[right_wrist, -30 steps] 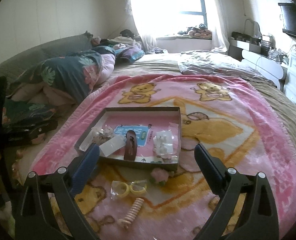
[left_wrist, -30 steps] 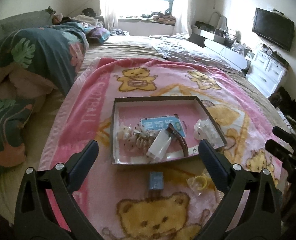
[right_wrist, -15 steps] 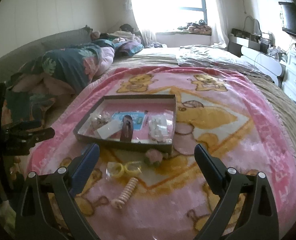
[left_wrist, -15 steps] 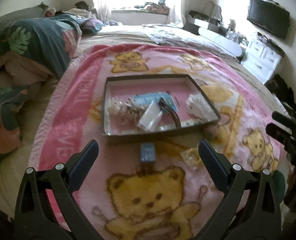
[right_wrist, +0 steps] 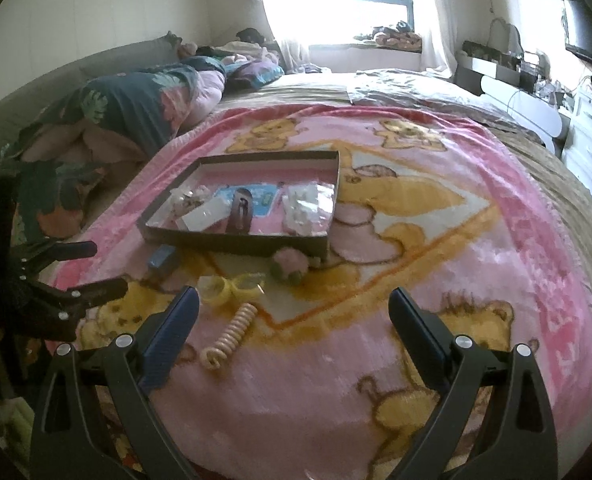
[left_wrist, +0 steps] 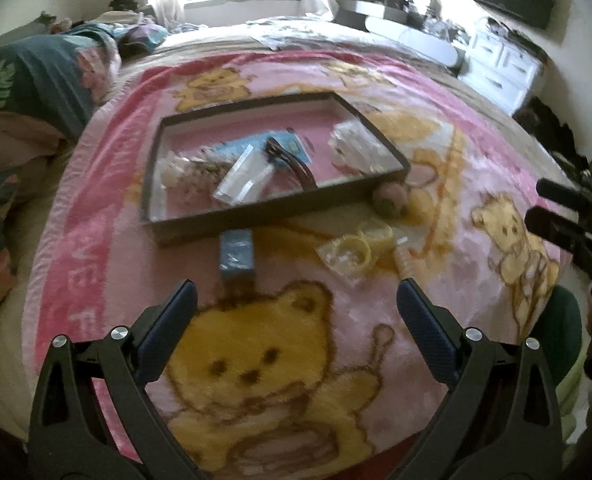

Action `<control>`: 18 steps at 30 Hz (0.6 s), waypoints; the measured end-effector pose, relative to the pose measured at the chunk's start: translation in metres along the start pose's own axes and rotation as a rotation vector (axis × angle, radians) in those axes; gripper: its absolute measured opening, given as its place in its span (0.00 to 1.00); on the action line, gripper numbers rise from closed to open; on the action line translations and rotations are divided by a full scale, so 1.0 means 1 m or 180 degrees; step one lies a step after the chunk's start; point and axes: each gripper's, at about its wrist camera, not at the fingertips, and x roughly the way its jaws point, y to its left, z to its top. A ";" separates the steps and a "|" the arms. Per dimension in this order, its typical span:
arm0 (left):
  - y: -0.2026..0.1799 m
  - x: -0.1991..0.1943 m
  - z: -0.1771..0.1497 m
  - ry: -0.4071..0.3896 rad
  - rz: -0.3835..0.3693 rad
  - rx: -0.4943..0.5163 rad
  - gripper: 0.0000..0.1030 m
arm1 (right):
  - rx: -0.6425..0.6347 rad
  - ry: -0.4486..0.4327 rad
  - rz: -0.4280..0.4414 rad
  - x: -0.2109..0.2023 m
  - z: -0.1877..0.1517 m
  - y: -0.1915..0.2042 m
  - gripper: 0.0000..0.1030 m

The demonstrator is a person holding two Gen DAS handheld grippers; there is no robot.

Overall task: Organize jewelry
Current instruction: 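Grasp the beige spiral hair tie with the left tool while the right tool grasps the pink pom-pom tie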

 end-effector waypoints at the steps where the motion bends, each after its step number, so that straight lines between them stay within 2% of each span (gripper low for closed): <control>1: -0.003 0.004 -0.003 0.0046 -0.0022 0.0024 0.89 | 0.0005 0.0026 0.0003 0.001 -0.002 -0.002 0.92; 4: -0.011 0.013 -0.009 0.0157 -0.0138 0.0021 0.85 | 0.0022 0.0056 -0.0006 0.003 -0.007 -0.006 0.92; 6: -0.018 0.021 -0.014 0.0266 -0.0305 -0.0018 0.82 | 0.0047 0.0074 -0.0031 0.005 -0.009 -0.009 0.92; 11: -0.037 0.035 -0.021 0.0394 -0.0542 -0.0032 0.70 | 0.0117 0.0102 -0.0054 0.015 -0.008 -0.023 0.92; 18: -0.059 0.052 -0.021 0.0471 -0.0627 0.0006 0.63 | 0.0121 0.0205 -0.0020 0.042 0.000 -0.038 0.92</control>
